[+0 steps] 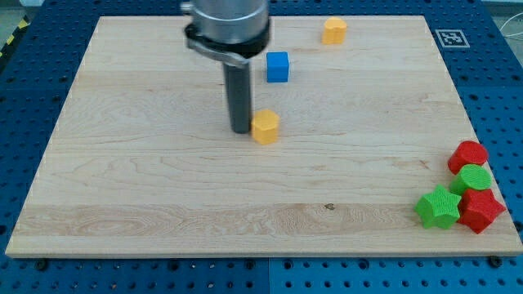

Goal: Push yellow hexagon into the group of blocks

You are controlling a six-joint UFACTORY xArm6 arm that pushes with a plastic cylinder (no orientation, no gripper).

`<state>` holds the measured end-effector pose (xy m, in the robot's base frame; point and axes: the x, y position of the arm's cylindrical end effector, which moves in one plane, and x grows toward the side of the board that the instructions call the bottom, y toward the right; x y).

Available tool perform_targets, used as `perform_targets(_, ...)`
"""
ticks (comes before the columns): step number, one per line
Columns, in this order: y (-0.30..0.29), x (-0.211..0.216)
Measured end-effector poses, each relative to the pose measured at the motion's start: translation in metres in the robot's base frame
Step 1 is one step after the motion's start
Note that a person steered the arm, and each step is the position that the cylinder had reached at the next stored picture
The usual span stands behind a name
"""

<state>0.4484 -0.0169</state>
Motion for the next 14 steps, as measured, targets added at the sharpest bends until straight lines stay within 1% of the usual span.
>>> perform_targets(2,0.085,0.000)
perform_targets(3,0.121,0.012)
perform_targets(5,0.136,0.018)
perform_targets(8,0.189,0.041)
perform_targets(11,0.195,0.049)
perform_targets(12,0.178,0.049)
perform_targets(13,0.181,0.055)
perform_targets(14,0.197,0.062)
